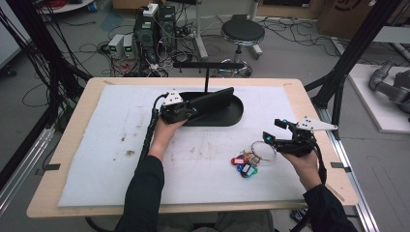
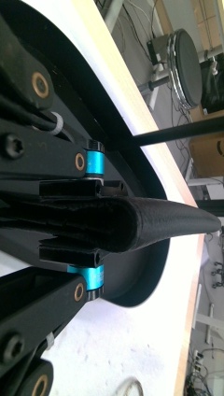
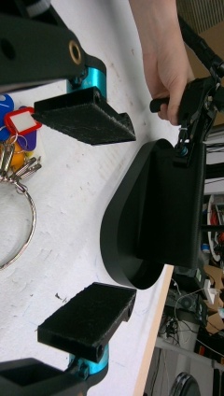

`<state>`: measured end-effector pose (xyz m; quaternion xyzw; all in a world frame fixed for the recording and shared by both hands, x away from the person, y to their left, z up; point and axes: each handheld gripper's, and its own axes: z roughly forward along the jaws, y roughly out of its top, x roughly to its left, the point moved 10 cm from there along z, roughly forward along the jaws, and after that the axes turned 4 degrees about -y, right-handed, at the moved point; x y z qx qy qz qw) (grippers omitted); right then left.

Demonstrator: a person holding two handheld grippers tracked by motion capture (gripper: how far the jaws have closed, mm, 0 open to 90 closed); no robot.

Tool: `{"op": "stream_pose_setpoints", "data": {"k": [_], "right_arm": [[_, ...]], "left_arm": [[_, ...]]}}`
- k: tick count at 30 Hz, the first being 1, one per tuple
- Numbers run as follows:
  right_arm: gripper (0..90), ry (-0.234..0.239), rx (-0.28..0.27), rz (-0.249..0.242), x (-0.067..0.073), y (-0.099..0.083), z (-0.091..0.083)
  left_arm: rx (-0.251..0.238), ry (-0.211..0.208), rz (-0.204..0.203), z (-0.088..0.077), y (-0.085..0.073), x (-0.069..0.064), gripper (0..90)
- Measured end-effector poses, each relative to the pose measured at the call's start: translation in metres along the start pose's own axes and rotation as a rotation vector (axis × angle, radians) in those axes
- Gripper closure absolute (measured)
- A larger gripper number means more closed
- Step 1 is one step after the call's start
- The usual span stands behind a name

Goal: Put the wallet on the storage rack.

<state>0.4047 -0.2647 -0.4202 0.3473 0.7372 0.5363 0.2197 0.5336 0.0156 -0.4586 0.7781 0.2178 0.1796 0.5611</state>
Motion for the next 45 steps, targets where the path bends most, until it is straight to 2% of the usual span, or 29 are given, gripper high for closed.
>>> {"op": "stream_pose_setpoints", "data": {"k": [7,13,17,20,23,25,27,28,30,33,37,39,45], "right_arm": [[21.3,-0.003,0.004,-0.002,-0.001,-0.001,0.0],[21.3,-0.014,0.002,0.0,-0.002,-0.001,0.0],[21.3,-0.019,0.004,0.002,-0.003,-0.001,0.0],[21.3,-0.024,0.005,0.001,-0.004,-0.001,0.0],[21.3,-0.027,0.001,0.002,-0.005,-0.001,0.0],[21.3,-0.028,0.004,0.007,-0.006,-0.001,0.0],[21.3,-0.032,0.006,0.009,-0.006,-0.001,-0.001],[21.3,-0.033,0.002,0.009,-0.007,-0.001,-0.001],[21.3,-0.038,-0.004,0.011,-0.008,0.0,-0.002],[21.3,-0.046,-0.013,0.021,-0.011,0.001,-0.003],[21.3,-0.067,-0.025,0.041,-0.018,0.003,-0.004],[21.3,-0.078,-0.029,0.049,-0.022,0.004,-0.005],[21.3,-0.089,-0.031,0.06,-0.024,0.006,-0.007]], "left_arm": [[-0.004,0.0,-0.045,0.001,-0.003,0.002,72.9],[0.041,0.022,-0.028,0.001,-0.008,0.003,70.3],[0.049,0.039,-0.04,0.001,-0.008,0.004,64.4],[0.071,0.072,-0.056,0.0,-0.009,0.005,51.0],[0.117,0.115,-0.055,-0.005,-0.01,0.007,34.9],[0.122,0.12,-0.06,-0.01,-0.009,0.007,33.7],[0.124,0.127,-0.075,-0.016,-0.006,0.006,29.5],[0.109,0.114,-0.082,-0.02,-0.003,0.004,29.3],[0.08,0.114,-0.087,-0.027,0.002,0.001,29.3],[0.044,0.103,-0.096,-0.044,0.009,-0.005,29.3],[0.022,0.097,-0.108,-0.068,0.016,-0.011,29.3],[-0.032,0.111,-0.1,-0.084,0.021,-0.015,29.2],[-0.082,0.181,-0.064,-0.129,0.022,-0.026,26.5]]}}
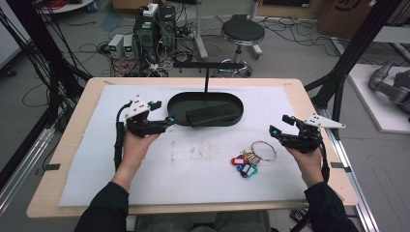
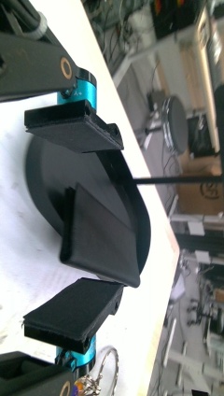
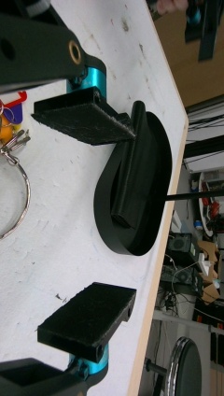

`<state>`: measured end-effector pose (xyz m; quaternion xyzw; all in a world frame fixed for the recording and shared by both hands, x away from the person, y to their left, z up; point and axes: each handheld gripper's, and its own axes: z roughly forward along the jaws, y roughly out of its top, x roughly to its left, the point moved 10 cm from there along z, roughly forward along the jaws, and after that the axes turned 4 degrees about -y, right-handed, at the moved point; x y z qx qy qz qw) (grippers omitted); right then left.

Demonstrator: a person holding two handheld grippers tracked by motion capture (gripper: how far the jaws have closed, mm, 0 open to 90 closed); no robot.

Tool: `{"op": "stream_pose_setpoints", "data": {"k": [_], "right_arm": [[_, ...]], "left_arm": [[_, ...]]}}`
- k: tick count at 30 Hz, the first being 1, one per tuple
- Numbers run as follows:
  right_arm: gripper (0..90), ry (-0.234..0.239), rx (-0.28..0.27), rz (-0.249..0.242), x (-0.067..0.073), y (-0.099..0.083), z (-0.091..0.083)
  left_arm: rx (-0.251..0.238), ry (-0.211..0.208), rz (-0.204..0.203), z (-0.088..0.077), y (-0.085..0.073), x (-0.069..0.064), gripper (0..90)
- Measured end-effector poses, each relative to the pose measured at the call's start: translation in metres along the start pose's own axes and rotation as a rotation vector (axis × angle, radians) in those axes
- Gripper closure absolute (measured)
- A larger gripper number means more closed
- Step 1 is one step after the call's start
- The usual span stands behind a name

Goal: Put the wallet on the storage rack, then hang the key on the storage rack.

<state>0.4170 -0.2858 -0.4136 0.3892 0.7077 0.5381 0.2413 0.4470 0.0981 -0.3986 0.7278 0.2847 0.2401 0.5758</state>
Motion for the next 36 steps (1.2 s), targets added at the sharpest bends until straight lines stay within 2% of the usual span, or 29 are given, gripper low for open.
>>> {"op": "stream_pose_setpoints", "data": {"k": [2,5,10,13,17,20,25,28,31,34,36], "right_arm": [[21.3,-0.003,-0.001,-0.001,-0.001,0.0,0.0],[21.3,-0.007,0.002,0.001,-0.002,-0.001,-0.003],[21.3,-0.021,-0.004,0.007,-0.007,0.001,-0.01],[21.3,-0.032,-0.002,0.002,-0.01,0.001,-0.016],[21.3,-0.047,0.025,0.01,-0.016,-0.006,-0.021],[25.4,-0.051,0.035,0.021,-0.02,-0.011,-0.024],[25.7,-0.071,0.054,0.034,-0.025,-0.018,-0.031],[31.3,-0.076,0.067,0.047,-0.026,-0.022,-0.035],[37.5,-0.102,0.097,0.058,-0.028,-0.028,-0.037],[41.3,-0.121,0.134,0.076,-0.029,-0.034,-0.037],[43.9,-0.131,0.165,0.089,-0.029,-0.039,-0.035]], "left_arm": [[-0.005,0.029,0.006,-0.014,-0.001,-0.001,26.0],[-0.009,0.05,-0.011,-0.032,-0.006,-0.003,26.0],[-0.026,0.059,-0.018,-0.053,-0.014,-0.013,25.9],[-0.021,0.051,-0.033,-0.059,-0.019,-0.015,22.2],[-0.018,0.05,-0.036,-0.069,-0.024,-0.019,21.7],[-0.004,0.049,-0.039,-0.073,-0.031,-0.019,21.7],[0.009,0.065,-0.055,-0.075,-0.043,-0.015,21.7],[0.036,0.099,-0.035,-0.075,-0.05,-0.012,22.0],[0.042,0.117,-0.021,-0.075,-0.052,-0.01,22.0],[0.032,0.117,-0.041,-0.074,-0.051,-0.008,22.0],[0.03,0.117,-0.038,-0.073,-0.051,-0.009,22.0]]}}
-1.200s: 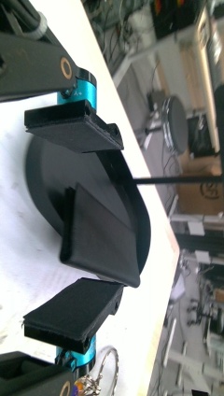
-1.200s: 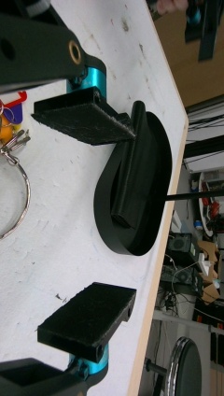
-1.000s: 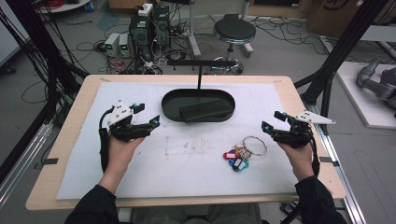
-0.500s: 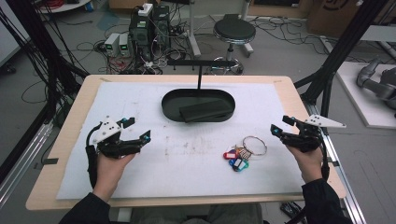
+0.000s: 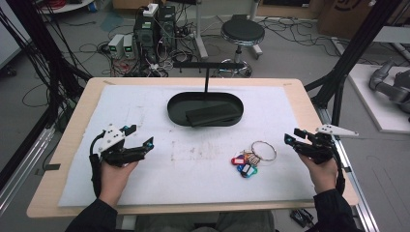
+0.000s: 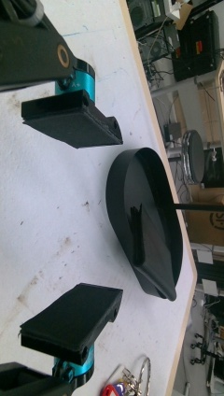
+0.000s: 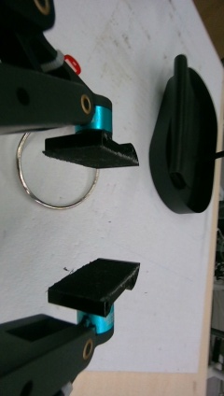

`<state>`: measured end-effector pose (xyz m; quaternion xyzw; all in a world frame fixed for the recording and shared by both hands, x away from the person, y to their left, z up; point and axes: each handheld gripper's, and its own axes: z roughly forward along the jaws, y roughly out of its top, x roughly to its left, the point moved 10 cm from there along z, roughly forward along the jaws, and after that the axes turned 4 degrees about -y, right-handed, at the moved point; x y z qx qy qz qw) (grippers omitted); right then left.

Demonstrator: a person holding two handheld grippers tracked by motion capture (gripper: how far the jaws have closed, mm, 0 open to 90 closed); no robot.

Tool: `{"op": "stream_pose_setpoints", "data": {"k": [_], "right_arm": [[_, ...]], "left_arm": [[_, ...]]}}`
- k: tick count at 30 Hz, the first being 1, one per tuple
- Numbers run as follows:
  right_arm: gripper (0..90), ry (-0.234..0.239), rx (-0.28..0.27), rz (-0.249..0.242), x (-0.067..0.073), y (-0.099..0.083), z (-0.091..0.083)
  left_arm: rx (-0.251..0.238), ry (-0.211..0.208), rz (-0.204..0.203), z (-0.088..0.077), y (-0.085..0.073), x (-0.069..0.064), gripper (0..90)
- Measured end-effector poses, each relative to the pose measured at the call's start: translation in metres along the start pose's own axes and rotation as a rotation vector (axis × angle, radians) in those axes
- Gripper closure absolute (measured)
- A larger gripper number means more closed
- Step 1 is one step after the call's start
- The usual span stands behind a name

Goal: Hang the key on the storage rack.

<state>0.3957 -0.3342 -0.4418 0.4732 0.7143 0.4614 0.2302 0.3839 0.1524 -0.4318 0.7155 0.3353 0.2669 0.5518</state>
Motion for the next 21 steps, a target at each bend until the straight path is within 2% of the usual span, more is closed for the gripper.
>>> {"op": "stream_pose_setpoints", "data": {"k": [3,5,12,15,17,21], "right_arm": [[46.8,-0.021,0.021,-0.016,0.001,-0.005,0.003],[48.8,-0.025,0.025,0.017,0.0,-0.011,0.007],[53.5,-0.06,0.139,0.02,-0.002,-0.029,0.021],[57.6,-0.073,0.16,0.009,-0.001,-0.036,0.027],[59.2,-0.075,0.195,0.009,-0.001,-0.043,0.033],[64.8,-0.081,0.243,-0.032,0.002,-0.051,0.045]], "left_arm": [[-0.001,-0.009,0.004,0.001,0.0,-0.002,22.0],[-0.002,-0.013,0.006,0.002,0.001,-0.004,22.0],[0.006,-0.028,0.001,0.005,-0.001,-0.007,22.0],[0.008,-0.035,-0.004,0.007,-0.002,-0.008,22.0],[0.009,-0.038,-0.004,0.007,-0.002,-0.009,22.0],[0.012,-0.04,-0.002,0.008,-0.003,-0.009,22.1]]}}
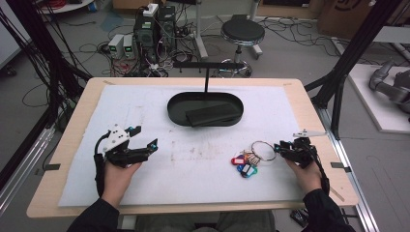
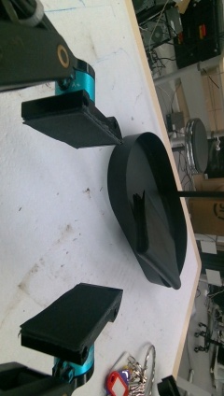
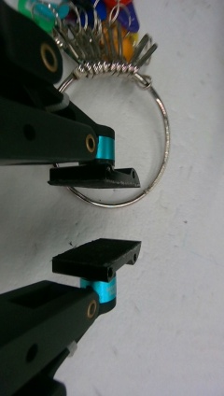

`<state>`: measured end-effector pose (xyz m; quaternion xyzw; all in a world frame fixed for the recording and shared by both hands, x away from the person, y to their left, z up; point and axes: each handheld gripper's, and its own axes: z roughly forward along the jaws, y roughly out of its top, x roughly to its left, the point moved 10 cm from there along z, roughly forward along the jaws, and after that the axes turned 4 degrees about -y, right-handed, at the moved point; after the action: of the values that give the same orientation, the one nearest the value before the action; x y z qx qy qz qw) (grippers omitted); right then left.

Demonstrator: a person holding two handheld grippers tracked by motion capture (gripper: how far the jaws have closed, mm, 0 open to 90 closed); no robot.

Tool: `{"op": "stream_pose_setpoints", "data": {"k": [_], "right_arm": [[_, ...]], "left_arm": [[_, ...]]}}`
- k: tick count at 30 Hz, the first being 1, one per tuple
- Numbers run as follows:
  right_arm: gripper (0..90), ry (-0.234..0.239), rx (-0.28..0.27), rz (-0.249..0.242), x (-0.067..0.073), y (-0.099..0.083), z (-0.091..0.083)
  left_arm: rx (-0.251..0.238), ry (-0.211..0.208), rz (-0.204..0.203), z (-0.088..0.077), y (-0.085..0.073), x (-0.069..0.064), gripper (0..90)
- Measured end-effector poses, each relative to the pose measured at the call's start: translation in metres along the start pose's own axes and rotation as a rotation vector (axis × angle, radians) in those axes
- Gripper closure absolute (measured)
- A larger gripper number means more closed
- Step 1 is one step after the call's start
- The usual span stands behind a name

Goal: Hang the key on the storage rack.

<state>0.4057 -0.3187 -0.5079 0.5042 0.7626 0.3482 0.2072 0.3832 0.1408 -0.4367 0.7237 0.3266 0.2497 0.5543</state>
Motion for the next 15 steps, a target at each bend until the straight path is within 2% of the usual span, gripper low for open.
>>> {"op": "stream_pose_setpoints", "data": {"k": [7,15], "right_arm": [[72.0,-0.018,0.059,-0.058,0.007,-0.003,0.015],[81.6,-0.078,0.056,-0.109,0.008,-0.003,0.017]], "left_arm": [[0.005,0.001,-0.001,0.0,-0.002,-0.001,22.1],[0.005,-0.002,-0.004,0.001,-0.002,-0.003,22.0]]}}
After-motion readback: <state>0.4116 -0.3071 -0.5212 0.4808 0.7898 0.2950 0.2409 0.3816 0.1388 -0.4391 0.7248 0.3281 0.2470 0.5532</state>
